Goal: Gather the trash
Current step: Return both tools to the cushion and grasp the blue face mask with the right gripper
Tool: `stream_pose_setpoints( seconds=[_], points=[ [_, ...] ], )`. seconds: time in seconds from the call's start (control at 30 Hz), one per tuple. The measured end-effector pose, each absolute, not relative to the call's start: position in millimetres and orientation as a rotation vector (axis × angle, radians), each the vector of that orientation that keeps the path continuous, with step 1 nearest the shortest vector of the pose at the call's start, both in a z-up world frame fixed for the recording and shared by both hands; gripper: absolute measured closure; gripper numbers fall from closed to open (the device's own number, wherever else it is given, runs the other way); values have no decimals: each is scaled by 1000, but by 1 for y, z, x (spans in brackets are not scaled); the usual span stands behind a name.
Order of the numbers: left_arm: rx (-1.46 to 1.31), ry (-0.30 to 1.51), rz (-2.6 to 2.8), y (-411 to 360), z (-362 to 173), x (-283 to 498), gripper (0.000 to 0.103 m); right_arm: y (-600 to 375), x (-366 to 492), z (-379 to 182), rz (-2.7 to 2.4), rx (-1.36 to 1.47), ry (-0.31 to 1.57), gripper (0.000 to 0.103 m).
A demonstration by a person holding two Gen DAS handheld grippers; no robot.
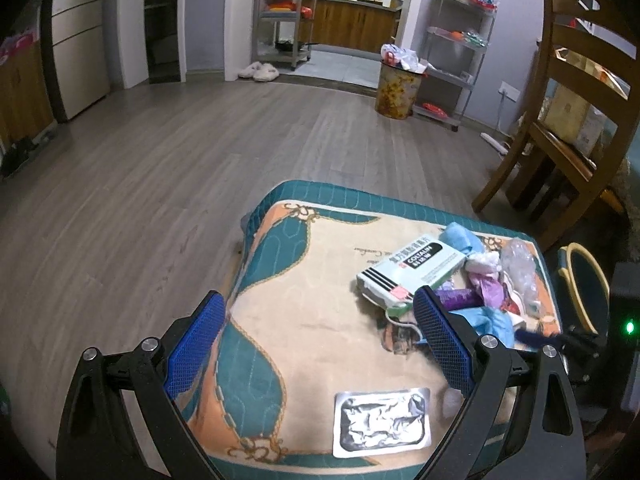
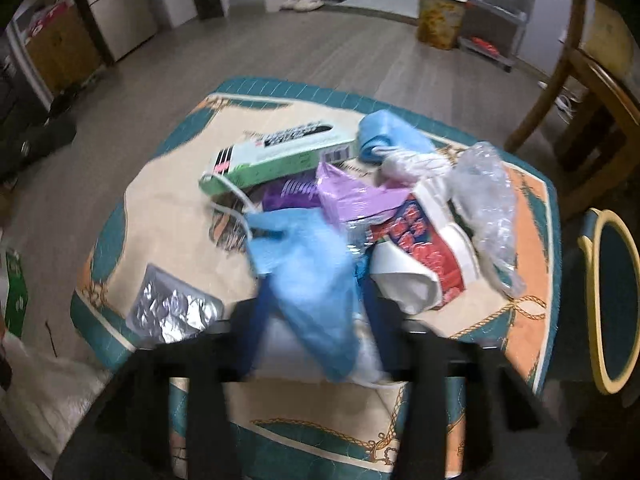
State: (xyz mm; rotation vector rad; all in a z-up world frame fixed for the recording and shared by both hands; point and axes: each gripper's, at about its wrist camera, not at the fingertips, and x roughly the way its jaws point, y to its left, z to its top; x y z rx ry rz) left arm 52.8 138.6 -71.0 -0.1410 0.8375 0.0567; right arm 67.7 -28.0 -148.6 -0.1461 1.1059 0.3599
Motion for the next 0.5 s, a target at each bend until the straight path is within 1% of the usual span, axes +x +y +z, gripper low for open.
stream_pose_setpoints(
  seconds=[0.03,0.13,0.3,0.5],
  points=[
    [-140,836,52,139,-71,57,9,-29,68,-148,366,-140,1110,89],
    [-124,829,42,137,-69,67,9,-38,67,-131,373,-87,1081,95],
    [-115,844,19,126,-77,90,9,-58,65,-89,411,-12,988,96],
    [-94,870,-18,105,-91,112,9,-92,72,-58,347,40,919,96]
  ],
)
